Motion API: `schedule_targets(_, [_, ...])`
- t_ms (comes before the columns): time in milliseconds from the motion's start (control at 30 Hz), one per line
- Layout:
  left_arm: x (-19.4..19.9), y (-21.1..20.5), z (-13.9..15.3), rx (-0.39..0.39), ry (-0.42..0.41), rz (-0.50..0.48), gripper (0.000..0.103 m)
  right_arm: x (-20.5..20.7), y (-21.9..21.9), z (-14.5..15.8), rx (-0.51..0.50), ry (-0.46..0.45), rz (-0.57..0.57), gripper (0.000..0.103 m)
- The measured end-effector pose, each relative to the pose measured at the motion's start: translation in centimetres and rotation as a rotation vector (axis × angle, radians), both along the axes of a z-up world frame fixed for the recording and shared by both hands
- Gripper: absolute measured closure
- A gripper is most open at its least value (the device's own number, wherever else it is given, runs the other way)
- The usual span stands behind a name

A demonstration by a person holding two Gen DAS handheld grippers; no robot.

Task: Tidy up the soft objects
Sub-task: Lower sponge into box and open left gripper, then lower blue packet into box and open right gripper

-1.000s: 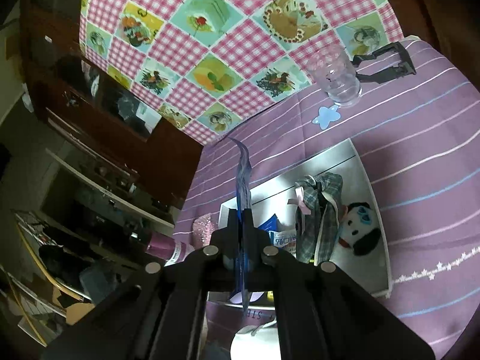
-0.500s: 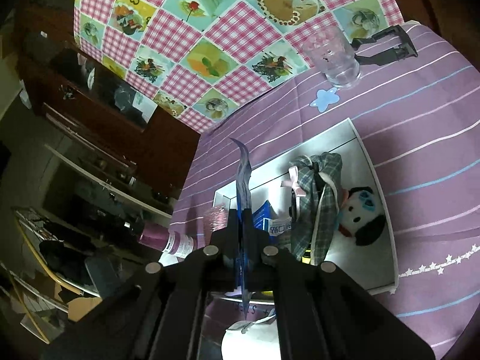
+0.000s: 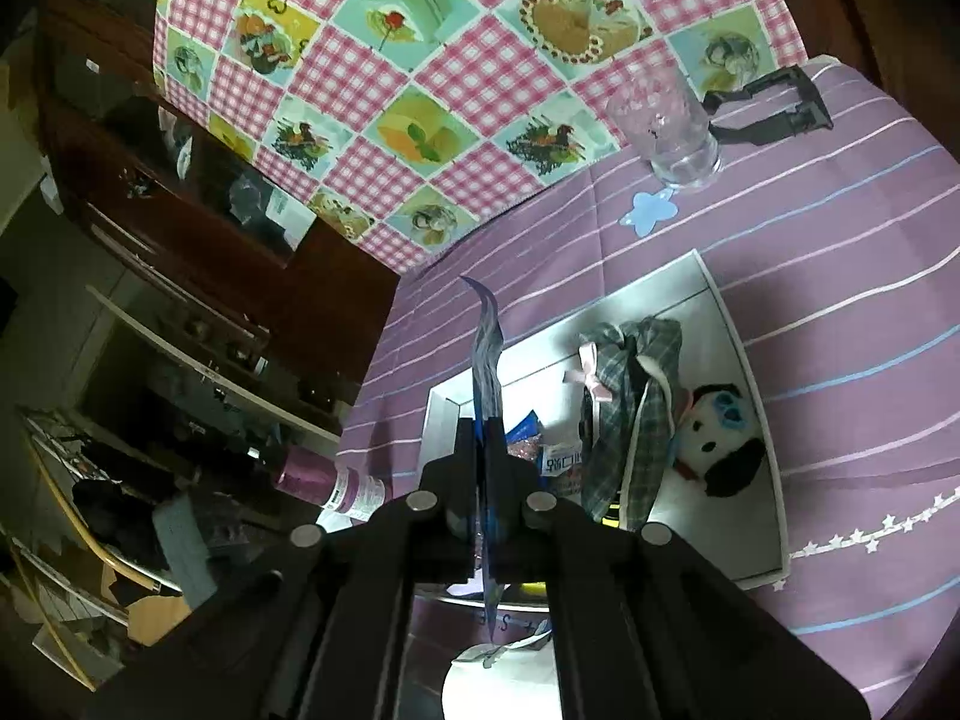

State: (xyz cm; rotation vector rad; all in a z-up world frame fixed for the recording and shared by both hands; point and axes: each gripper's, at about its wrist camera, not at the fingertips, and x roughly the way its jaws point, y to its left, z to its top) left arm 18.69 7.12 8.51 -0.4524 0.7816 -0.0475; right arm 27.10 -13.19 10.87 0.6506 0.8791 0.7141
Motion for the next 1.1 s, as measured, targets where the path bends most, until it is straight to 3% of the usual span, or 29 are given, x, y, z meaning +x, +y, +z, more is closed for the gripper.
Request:
schedule_targets(167, [-1.1,-0.1,2.1,0.025,-0.046,0.000,0.022,-0.4,-1.1,1.2,0.035,-0.036,-0.017,0.100])
schedule_targets(333, [-1.5,0.3,2.8,0.121,-0.071,0.037,0.022,-0.8,-1.1,1.6,0.056,-0.049,-0.006,0.100])
schedule_targets(567, [-1.9,2.2,3.1,0.134,-0.070,0.083,0.022,-0.7,-0.5,0.9,0.217,-0.054,0.058,0.100])
schedule_targets(733, [-1.4,3.0,2.5,0.161,0.017,0.141,0.022,0.2,1.3,-1.5,0.265,0.018,0.093,0.100])
schedule_targets(1000, [-1.6,3.2,1.7,0.108,-0.041,0.099,0.022,0.8,4.1,-4.3,0.133,0.096,0.097,0.100])
schedule_targets(1100, [-1.3,3.3,1.3,0.079,-0.025,0.095,0.022,0.7,4.9,-4.6,0.062,0.101,0.111,0.100])
